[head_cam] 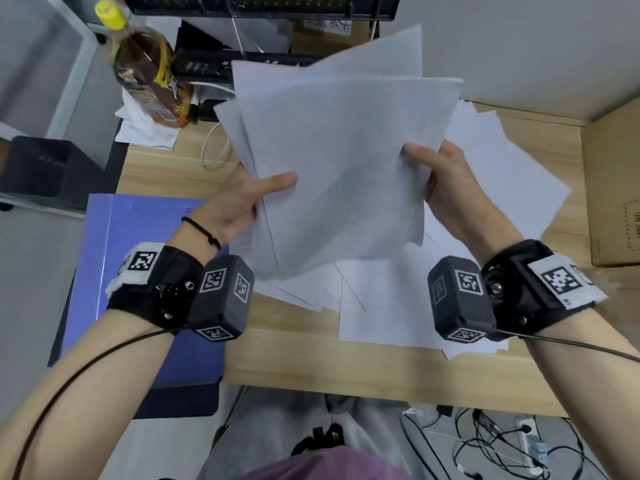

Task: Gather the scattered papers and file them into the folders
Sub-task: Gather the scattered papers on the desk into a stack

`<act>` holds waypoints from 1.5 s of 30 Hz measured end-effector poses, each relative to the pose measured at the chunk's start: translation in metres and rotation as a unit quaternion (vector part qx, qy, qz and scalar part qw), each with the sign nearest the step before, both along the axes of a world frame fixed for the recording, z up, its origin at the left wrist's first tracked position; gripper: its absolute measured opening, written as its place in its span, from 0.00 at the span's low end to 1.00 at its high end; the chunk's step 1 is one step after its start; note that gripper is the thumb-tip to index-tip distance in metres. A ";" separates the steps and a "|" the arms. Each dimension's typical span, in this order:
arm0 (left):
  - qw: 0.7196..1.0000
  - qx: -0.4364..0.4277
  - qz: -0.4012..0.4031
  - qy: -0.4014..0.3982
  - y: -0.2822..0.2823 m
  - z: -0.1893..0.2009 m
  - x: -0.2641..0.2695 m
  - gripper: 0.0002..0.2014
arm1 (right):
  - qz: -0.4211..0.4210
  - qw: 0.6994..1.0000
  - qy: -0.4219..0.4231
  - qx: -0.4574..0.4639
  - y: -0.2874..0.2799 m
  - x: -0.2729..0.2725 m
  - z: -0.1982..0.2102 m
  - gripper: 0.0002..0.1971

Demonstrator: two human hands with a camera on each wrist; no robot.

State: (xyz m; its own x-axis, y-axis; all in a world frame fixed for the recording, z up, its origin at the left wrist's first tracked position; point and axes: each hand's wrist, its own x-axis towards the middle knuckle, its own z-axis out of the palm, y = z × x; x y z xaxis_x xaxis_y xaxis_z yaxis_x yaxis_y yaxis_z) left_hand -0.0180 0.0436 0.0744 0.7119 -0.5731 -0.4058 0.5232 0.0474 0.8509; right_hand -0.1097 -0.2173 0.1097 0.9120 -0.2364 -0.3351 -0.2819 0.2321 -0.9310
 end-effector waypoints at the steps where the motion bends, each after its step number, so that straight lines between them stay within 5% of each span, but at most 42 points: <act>1: 1.000 0.000 0.000 -0.011 0.001 0.002 0.003 0.24 | 0.014 1.000 -0.010 0.023 -0.002 0.000 0.004 0.10; 3: 0.999 0.018 -0.019 -0.026 0.004 -0.001 0.006 0.22 | 0.043 0.998 -0.009 0.046 -0.005 -0.002 0.002 0.12; 7: 0.995 0.075 -0.065 -0.030 0.015 -0.015 -0.002 0.42 | 0.082 0.995 0.038 0.048 -0.005 -0.019 -0.020 0.15; 12: 0.998 0.030 -0.054 -0.019 0.013 -0.002 -0.007 0.36 | 0.125 0.991 0.040 0.028 -0.002 -0.030 -0.015 0.15; 17: 0.997 -0.041 -0.015 -0.057 0.006 0.026 0.004 0.41 | 0.089 0.995 -0.038 0.034 -0.009 -0.022 0.008 0.17; 23: 0.995 0.035 -0.002 -0.093 0.002 0.005 -0.006 0.30 | 0.059 0.998 -0.011 0.010 -0.005 -0.032 -0.015 0.21; 26: 0.995 0.035 0.025 -0.094 -0.010 0.001 -0.012 0.24 | 0.018 0.999 -0.004 0.046 0.008 -0.024 -0.017 0.22; 33: 0.991 -0.049 0.069 -0.102 -0.009 0.010 -0.005 0.29 | -0.021 0.988 -0.024 0.150 0.004 -0.025 -0.009 0.16; 38: 0.996 0.024 0.026 -0.080 -0.010 -0.006 -0.010 0.23 | -0.095 0.956 -0.003 0.278 0.004 -0.028 -0.020 0.25; 41: 0.995 0.019 0.047 -0.084 -0.021 0.004 -0.009 0.18 | -0.095 0.955 -0.033 0.280 0.004 -0.024 -0.012 0.24; 45: 0.991 -0.055 0.085 -0.088 -0.025 0.025 0.008 0.25 | -0.045 0.967 -0.083 0.238 -0.011 -0.013 0.014 0.22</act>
State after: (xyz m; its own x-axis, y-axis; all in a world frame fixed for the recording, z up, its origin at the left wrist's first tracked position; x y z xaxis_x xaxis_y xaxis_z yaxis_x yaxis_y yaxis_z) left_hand -0.0097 0.0189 0.0993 0.8562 -0.4730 -0.2078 0.3433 0.2204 0.9130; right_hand -0.1226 -0.2279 0.1233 0.9455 -0.1721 -0.2765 -0.0967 0.6623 -0.7430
